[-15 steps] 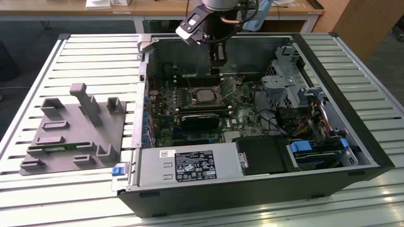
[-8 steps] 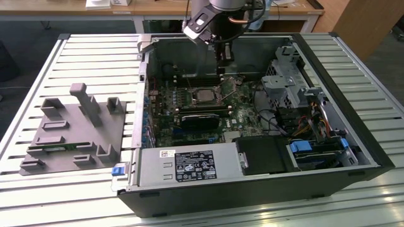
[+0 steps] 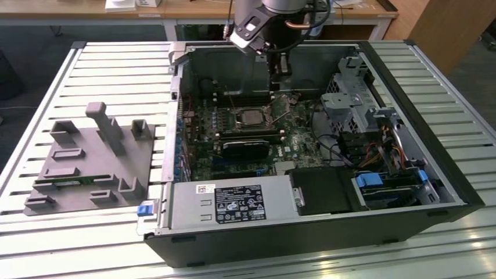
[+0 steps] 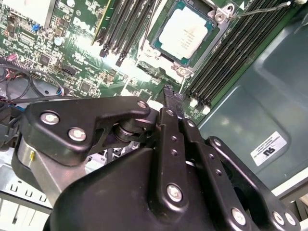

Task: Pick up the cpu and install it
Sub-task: 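Close the cpu cover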

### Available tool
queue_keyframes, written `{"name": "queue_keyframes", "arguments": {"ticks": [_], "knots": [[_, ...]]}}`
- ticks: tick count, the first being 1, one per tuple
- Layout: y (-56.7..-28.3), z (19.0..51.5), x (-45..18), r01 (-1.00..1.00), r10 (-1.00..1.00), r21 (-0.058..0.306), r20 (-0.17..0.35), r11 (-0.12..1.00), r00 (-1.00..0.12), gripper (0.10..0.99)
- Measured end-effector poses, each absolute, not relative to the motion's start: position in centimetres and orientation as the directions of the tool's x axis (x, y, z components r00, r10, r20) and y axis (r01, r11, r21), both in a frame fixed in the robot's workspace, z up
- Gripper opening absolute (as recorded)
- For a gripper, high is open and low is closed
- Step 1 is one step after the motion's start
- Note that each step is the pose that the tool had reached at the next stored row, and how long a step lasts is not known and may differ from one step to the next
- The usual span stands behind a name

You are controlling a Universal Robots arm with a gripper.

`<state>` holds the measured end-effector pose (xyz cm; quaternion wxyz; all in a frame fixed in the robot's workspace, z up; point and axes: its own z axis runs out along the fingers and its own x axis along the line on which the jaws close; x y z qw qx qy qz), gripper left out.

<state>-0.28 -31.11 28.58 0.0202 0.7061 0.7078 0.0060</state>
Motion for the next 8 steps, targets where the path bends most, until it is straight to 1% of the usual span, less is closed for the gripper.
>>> {"name": "queue_keyframes", "arguments": {"ticks": [8], "knots": [[-31.11, 28.58, 0.06, 0.999, 1.000, 0.037, -0.020, 0.003, -0.002, 0.106]]}}
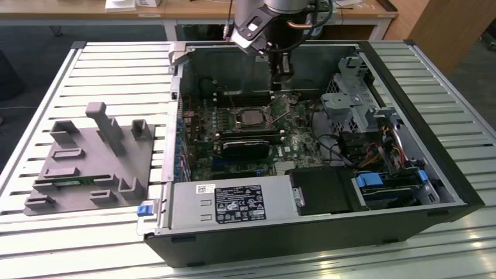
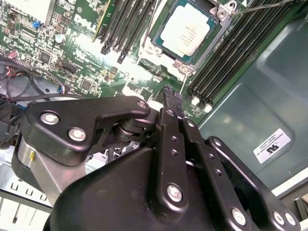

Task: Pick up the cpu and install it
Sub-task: 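Close the cpu cover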

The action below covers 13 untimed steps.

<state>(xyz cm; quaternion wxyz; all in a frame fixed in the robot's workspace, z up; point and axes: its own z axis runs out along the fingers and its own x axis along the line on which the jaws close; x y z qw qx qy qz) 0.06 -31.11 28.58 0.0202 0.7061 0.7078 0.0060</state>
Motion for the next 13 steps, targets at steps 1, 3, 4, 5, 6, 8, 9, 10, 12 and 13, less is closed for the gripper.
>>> {"name": "queue_keyframes", "arguments": {"ticks": [1, 3, 4, 5, 6, 8, 9, 10, 12, 13], "knots": [[-31.11, 28.58, 0.10, 0.999, 1.000, 0.037, -0.020, 0.003, -0.002, 0.106], [-31.11, 28.58, 0.16, 0.999, 1.000, 0.037, -0.020, 0.003, -0.002, 0.106], [-31.11, 28.58, 0.20, 0.999, 1.000, 0.037, -0.020, 0.003, -0.002, 0.106], [-31.11, 28.58, 0.23, 0.999, 1.000, 0.037, -0.020, 0.003, -0.002, 0.106], [-31.11, 28.58, 0.27, 0.999, 1.000, 0.037, -0.020, 0.003, -0.002, 0.106], [-31.11, 28.58, 0.34, 0.999, 1.000, 0.037, -0.020, 0.003, -0.002, 0.106], [-31.11, 28.58, 0.39, 0.999, 1.000, 0.037, -0.020, 0.003, -0.002, 0.106], [-31.11, 28.58, 0.44, 0.999, 1.000, 0.037, -0.020, 0.003, -0.002, 0.106], [-31.11, 28.57, 0.55, 0.999, 1.000, 0.037, -0.020, 0.003, -0.002, 0.106], [-31.11, 28.57, 0.60, 0.999, 1.000, 0.037, -0.020, 0.003, -0.002, 0.106]]}}
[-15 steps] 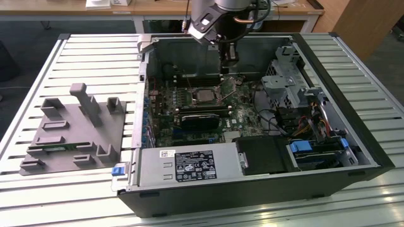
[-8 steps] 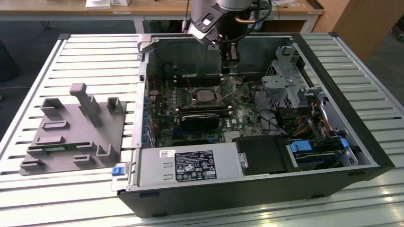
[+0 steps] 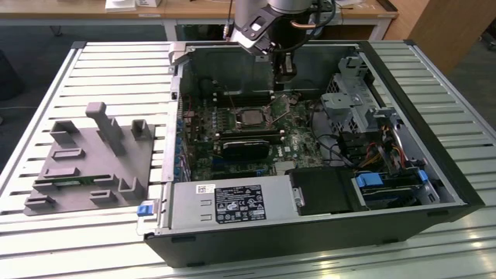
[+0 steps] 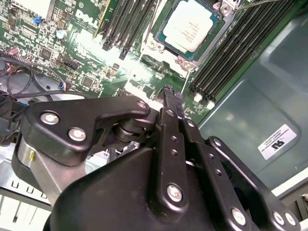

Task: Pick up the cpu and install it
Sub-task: 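Close the cpu cover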

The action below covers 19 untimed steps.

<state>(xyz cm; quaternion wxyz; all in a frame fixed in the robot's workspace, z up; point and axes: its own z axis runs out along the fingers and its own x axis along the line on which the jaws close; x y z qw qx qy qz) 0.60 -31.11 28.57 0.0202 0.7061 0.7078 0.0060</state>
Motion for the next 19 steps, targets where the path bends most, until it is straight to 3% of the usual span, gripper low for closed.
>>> {"name": "queue_keyframes", "arguments": {"ticks": [19], "knots": [[-31.11, 28.40, 1.61, 0.999, 1.000, 0.037, -0.020, 0.003, -0.002, 0.106]]}}
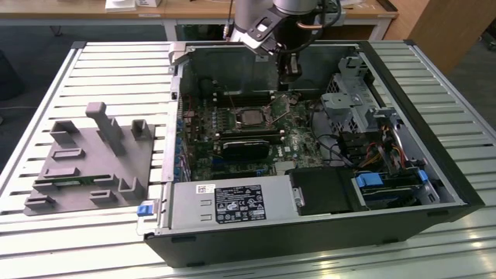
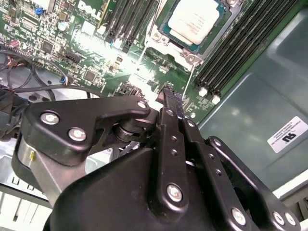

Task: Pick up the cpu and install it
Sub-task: 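Close the cpu cover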

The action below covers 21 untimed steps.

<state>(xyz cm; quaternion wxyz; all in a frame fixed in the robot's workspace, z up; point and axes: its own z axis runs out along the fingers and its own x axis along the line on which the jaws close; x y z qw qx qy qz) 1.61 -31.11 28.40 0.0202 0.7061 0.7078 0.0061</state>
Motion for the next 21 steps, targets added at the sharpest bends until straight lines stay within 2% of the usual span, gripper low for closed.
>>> {"name": "queue_keyframes", "arguments": {"ticks": [21], "knots": [[-31.11, 27.44, 2.36, 0.999, 1.000, 0.037, -0.020, 0.003, -0.002, 0.106]]}}
